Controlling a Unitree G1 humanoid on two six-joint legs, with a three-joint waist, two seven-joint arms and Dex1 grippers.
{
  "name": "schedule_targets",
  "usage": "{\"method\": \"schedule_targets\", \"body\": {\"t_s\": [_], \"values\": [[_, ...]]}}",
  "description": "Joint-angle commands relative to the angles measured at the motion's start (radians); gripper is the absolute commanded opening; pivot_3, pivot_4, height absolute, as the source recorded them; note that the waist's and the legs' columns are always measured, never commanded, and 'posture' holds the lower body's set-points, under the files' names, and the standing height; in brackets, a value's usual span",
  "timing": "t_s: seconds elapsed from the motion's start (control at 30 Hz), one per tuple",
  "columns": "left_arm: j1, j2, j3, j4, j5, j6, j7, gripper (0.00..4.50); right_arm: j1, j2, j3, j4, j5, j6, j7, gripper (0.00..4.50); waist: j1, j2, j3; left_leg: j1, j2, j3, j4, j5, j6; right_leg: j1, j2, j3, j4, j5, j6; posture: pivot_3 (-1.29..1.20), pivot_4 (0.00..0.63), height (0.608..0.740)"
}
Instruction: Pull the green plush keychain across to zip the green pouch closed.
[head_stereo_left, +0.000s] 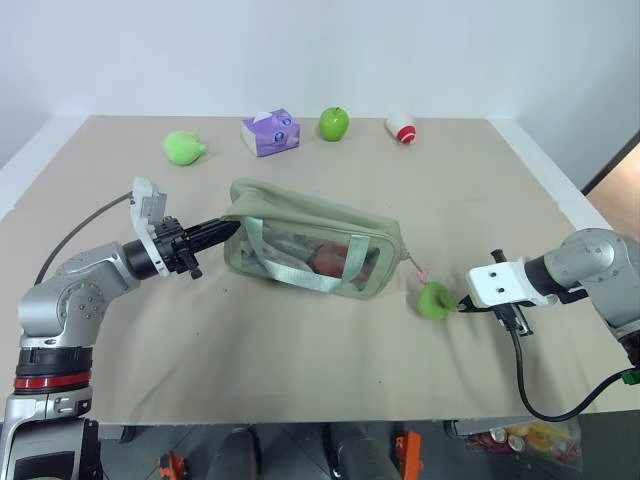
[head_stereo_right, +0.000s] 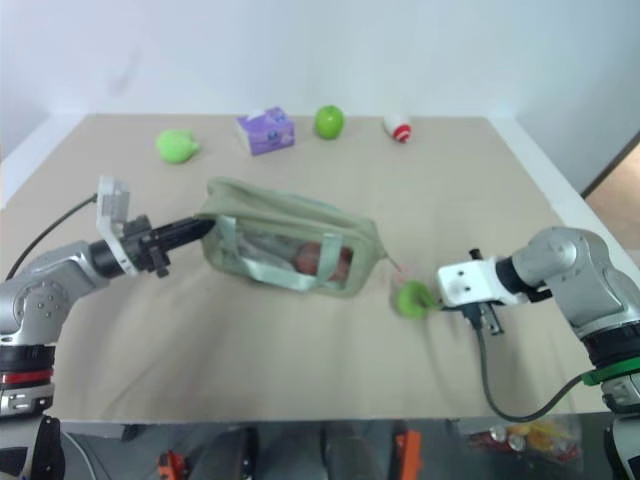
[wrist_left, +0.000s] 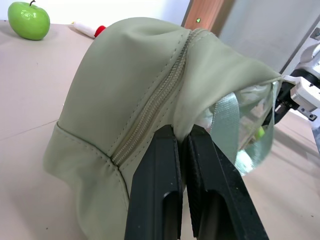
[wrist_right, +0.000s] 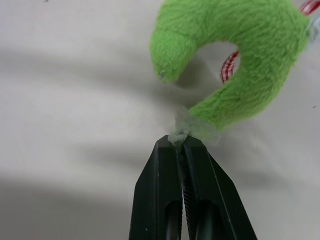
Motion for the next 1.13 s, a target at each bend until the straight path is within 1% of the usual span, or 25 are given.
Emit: {"method": "schedule_targets", "body": {"t_s": [0.03, 0.13, 0.17, 0.23, 0.3, 0.33, 0.37, 0.4, 0.43, 0.47, 0.5, 0.53, 0.57, 0.6, 0.63, 0.7, 0.73, 0.87, 1.0, 1.13], "values": [[0.003, 0.013, 0.037, -0.029, -0.012, -0.006, 0.008, 0.0, -0.097, 0.041, -0.027, 0.101, -0.031, 0.001, -0.067, 0.08, -0.001, 0.0, 0.0, 0.0, 0.0, 0.0, 0.0, 0.0, 0.0, 0.0, 0.0, 0.0, 0.0, 0.0, 0.0, 0.0, 0.15, 0.74], [0.017, 0.015, 0.041, -0.045, -0.013, -0.003, 0.014, 0.0, -0.225, 0.121, -0.081, 0.223, 0.014, 0.053, -0.143, 0.08, -0.006, 0.001, 0.001, 0.0, 0.0, 0.001, 0.0, 0.0, 0.0, -0.002, 0.0, 0.0, 0.0, 0.001, 0.0, 0.0, 0.15, 0.74], [0.024, 0.017, 0.041, -0.053, -0.007, -0.006, 0.02, 0.0, -0.265, 0.142, -0.104, 0.255, 0.041, 0.116, -0.15, 0.08, -0.007, 0.001, 0.001, 0.0, 0.0, 0.001, 0.0, 0.0, 0.0, -0.002, 0.0, 0.0, 0.0, 0.001, 0.0, 0.0, 0.15, 0.74], [0.044, 0.022, 0.048, -0.075, -0.009, 0.001, 0.03, 0.0, -0.301, 0.139, -0.157, 0.247, 0.148, 0.282, -0.057, 0.66, -0.007, 0.001, 0.001, 0.0, 0.0, 0.001, 0.0, 0.0, 0.0, -0.002, 0.0, 0.0, 0.0, 0.001, 0.0, 0.0, 0.15, 0.74], [0.059, 0.027, 0.062, -0.089, -0.022, 0.011, 0.038, 0.79, -0.314, 0.139, -0.208, 0.206, 0.246, 0.428, 0.003, 1.33, -0.002, 0.001, 0.001, -0.001, 0.0, 0.0, -0.003, 0.0, 0.0, -0.001, 0.0, 0.0, 0.0, 0.0, -0.001, 0.0, 0.15, 0.74], [0.061, 0.028, 0.074, -0.09, -0.041, 0.023, 0.038, 1.02, -0.317, 0.141, -0.225, 0.192, 0.272, 0.473, 0.009, 1.58, 0.0, 0.001, 0.001, -0.001, 0.0, -0.001, -0.003, 0.0, 0.0, -0.001, 0.0, 0.0, 0.0, -0.001, 0.0, 0.0, 0.15, 0.74], [0.062, 0.028, 0.082, -0.09, -0.055, 0.033, 0.039, 1.37, -0.319, 0.143, -0.235, 0.181, 0.286, 0.507, 0.01, 1.98, 0.0, 0.001, 0.001, -0.001, 0.0, -0.001, -0.004, -0.001, 0.0, -0.001, 0.0, 0.0, 0.0, -0.001, 0.0, 0.0, 0.15, 0.74], [0.058, 0.028, 0.094, -0.087, -0.068, 0.044, 0.046, 1.45, -0.31, 0.133, -0.238, 0.162, 0.305, 0.551, 0.033, 2.05, 0.0, 0.001, 0.001, -0.001, 0.0, -0.002, -0.004, -0.001, 0.0, -0.001, 0.0, -0.001, 0.0, -0.001, 0.001, 0.0, 0.15, 0.74], [0.054, 0.03, 0.105, -0.086, -0.083, 0.056, 0.048, 2.11, -0.295, 0.121, -0.24, 0.137, 0.323, 0.589, 0.057, 2.74, 0.0, 0.001, 0.001, -0.001, 0.0, -0.002, -0.004, -0.003, 0.001, -0.001, 0.0, -0.001, 0.0, -0.003, 0.002, 0.0, 0.15, 0.74], [0.052, 0.033, 0.114, -0.091, -0.088, 0.062, 0.057, 2.28, -0.275, 0.107, -0.248, 0.113, 0.35, 0.63, 0.085, 2.9, 0.0, 0.001, 0.001, -0.001, 0.0, -0.002, -0.005, -0.003, 0.001, -0.001, 0.0, -0.001, 0.0, -0.003, 0.002, 0.0, 0.15, 0.74], [0.051, 0.038, 0.12, -0.096, -0.093, 0.067, 0.063, 2.61, -0.257, 0.093, -0.257, 0.088, 0.377, 0.666, 0.11, 3.26, 0.0, 0.001, 0.001, -0.001, 0.0, -0.002, -0.005, -0.003, 0.001, -0.002, 0.0, -0.001, 0.0, -0.003, 0.002, 0.0, 0.15, 0.74], [0.056, 0.047, 0.124, -0.107, -0.084, 0.062, 0.072, 3.08, -0.238, 0.08, -0.272, 0.067, 0.402, 0.688, 0.125, 3.3, 0.0, 0.001, 0.001, -0.001, 0.0, -0.002, -0.005, -0.003, 0.001, -0.002, 0.0, -0.001, 0.0, -0.003, 0.003, 0.0, 0.15, 0.74], [0.063, 0.059, 0.129, -0.12, -0.066, 0.055, 0.088, 3.32, -0.229, 0.072, -0.29, 0.057, 0.427, 0.722, 0.125, 3.3, 0.0, 0.001, 0.001, -0.001, 0.0, -0.002, -0.005, -0.003, 0.001, -0.002, 0.0, -0.001, 0.0, -0.004, 0.003, 0.0, 0.15, 0.74], [0.07, 0.07, 0.142, -0.129, -0.068, 0.06, 0.095, 3.73, -0.224, 0.068, -0.307, 0.05, 0.446, 0.745, 0.115, 3.3, 0.0, 0.001, 0.001, -0.001, 0.0, -0.002, -0.005, -0.003, 0.001, -0.002, 0.0, -0.001, 0.0, -0.004, 0.003, 0.0, 0.15, 0.74], [0.079, 0.079, 0.159, -0.14, -0.077, 0.063, 0.097, 4.05, -0.221, 0.065, -0.324, 0.046, 0.463, 0.764, 0.103, 3.3, -0.001, 0.002, 0.001, -0.001, 0.0, -0.002, -0.005, -0.004, 0.001, -0.002, 0.0, -0.001, 0.0, -0.004, 0.003, 0.0, 0.15, 0.74], [0.108, 0.102, 0.209, -0.165, -0.105, 0.069, 0.098, 4.05, -0.212, 0.058, -0.364, 0.034, 0.498, 0.802, 0.08, 3.3, -0.005, 0.002, 0.001, -0.001, 0.0, -0.001, -0.005, -0.004, 0.001, -0.002, 0.0, -0.001, 0.0, -0.004, 0.002, 0.0, 0.15, 0.74], [0.123, 0.116, 0.241, -0.168, -0.117, 0.079, 0.104, 4.05, -0.202, 0.055, -0.39, 0.016, 0.519, 0.826, 0.065, 3.3, -0.006, 0.002, 0.001, -0.001, 0.0, -0.001, -0.005, -0.004, 0.001, -0.002, 0.0, -0.001, 0.0, -0.006, -0.001, 0.0, 0.15, 0.74], [0.22, 0.153, 0.36, -0.134, -0.128, 0.067, 0.104, 4.05, -0.099, 0.06, -0.537, -0.146, 0.639, 0.95, -0.025, 3.3, -0.009, 0.002, 0.001, 0.0, 0.002, -0.001, -0.006, -0.004, 0.001, -0.003, 0.001, -0.001, 0.001, -0.006, -0.003, 0.0, 0.15, 0.74], [0.286, 0.147, 0.381, -0.125, -0.13, 0.071, 0.11, 4.05, 0.025, 0.112, -0.66, -0.307, 0.752, 1.058, -0.146, 3.3, -0.003, 0.002, 0.001, 0.0, 0.001, -0.001, -0.006, -0.004, 0.001, -0.003, 0.001, -0.001, 0.001, -0.007, -0.003, 0.0, 0.15, 0.74], [0.31, 0.128, 0.35, -0.116, -0.118, 0.065, 0.118, 4.05, 0.11, 0.146, -0.692, -0.4, 0.804, 1.098, -0.228, 3.3, -0.001, 0.001, 0.001, -0.001, 0.001, -0.001, -0.003, -0.004, 0.001, -0.002, 0.0, -0.001, 0.001, -0.006, -0.003, 0.0, 0.15, 0.74]]}}
